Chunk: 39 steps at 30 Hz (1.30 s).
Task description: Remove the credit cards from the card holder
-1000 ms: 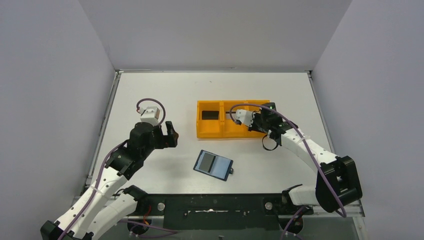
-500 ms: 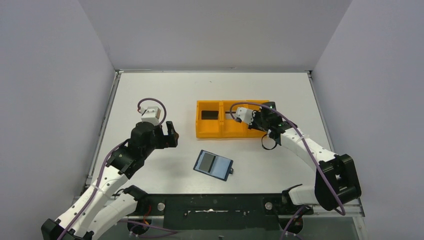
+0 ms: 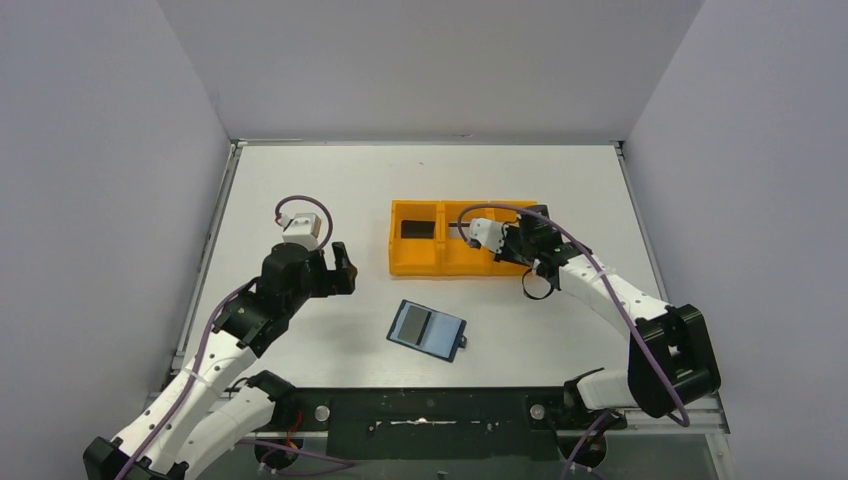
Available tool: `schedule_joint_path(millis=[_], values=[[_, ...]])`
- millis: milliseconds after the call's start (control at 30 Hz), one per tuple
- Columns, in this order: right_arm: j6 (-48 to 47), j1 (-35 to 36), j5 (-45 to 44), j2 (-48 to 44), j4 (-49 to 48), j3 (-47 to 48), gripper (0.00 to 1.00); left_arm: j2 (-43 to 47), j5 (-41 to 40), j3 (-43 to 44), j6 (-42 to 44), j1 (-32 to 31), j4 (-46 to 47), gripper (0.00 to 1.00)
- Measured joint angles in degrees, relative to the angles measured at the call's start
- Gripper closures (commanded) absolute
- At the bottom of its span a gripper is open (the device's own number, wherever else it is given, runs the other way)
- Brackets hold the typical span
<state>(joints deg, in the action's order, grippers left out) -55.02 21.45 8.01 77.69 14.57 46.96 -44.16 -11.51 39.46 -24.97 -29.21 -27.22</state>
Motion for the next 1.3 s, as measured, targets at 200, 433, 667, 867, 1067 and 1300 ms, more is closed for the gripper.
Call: schedule_joint_path(millis=[200, 433, 667, 867, 1067, 1300], values=[[-0.2, 0.8, 2.7, 0.0, 0.6, 0.0, 1.0, -0.2, 0.3, 0.0, 0.0, 0.1, 0.0, 0.09], [-0.8, 1.1, 1.8, 0.2, -0.1, 0.1, 1.0, -0.2, 0.3, 0.0, 0.1, 0.1, 0.0, 0.09], [-3.8, 0.6, 0.3, 5.5, -2.8, 2.7, 1.0, -0.2, 0.4, 0.0, 0.2, 0.2, 0.0, 0.09], [-7.1, -1.0, 0.4, 10.5, -4.3, 4.9, 1.0, -0.2, 0.4, 0.0, 0.2, 0.5, 0.0, 0.09], [-9.8, -2.3, 0.6, 14.6, -6.3, 7.4, 1.0, -0.2, 0.4, 0.0, 0.2, 0.6, 0.0, 0.09], [-11.9, -3.1, 1.1, 19.2, -9.1, 8.5, 0.98, -0.2, 0.4, 0.0, 0.2, 0.9, 0.0, 0.09]])
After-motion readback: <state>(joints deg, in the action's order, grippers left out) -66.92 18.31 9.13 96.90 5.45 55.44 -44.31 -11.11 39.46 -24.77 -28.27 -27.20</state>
